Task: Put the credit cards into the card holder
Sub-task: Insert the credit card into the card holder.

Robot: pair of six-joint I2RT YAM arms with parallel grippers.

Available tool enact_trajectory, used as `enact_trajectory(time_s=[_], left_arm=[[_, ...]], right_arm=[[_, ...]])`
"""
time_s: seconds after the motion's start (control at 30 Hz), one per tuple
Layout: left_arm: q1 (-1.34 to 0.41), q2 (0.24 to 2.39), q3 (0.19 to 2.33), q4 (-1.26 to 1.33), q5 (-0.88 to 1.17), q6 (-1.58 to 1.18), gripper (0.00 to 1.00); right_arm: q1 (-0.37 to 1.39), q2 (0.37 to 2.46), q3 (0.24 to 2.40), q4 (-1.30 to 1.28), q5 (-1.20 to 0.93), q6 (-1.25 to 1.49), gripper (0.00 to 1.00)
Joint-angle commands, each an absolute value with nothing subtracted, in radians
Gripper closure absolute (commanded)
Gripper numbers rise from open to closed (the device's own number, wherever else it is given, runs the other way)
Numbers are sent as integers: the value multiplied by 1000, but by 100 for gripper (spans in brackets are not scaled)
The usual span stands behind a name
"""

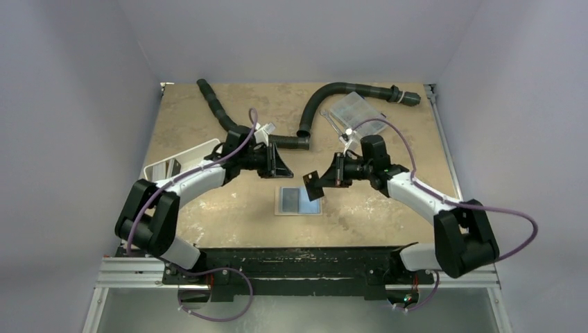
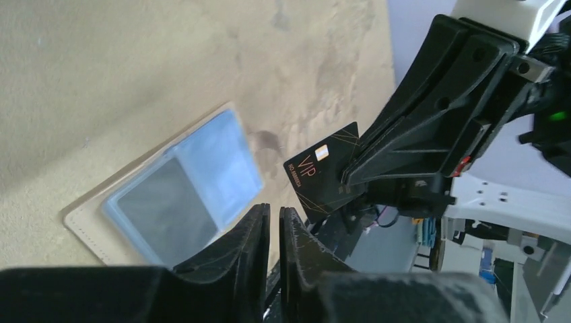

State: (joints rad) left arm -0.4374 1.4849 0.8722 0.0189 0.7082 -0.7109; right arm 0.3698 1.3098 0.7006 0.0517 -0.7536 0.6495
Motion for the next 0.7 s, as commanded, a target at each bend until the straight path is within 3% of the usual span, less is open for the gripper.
enact_trajectory(time_s=[0.0,0.1,0.67], left_arm=[[-487,1583,841,14,678,-684,92],[-518,1634,821,28,660,-675,100],[-527,1684,741,-73,540,-611,100]], right_arm=[[367,1415,747,-237,-811,419,100],[370,1462,729,-179,-862,447,100],[382,1656,717,65,-945,513,100]])
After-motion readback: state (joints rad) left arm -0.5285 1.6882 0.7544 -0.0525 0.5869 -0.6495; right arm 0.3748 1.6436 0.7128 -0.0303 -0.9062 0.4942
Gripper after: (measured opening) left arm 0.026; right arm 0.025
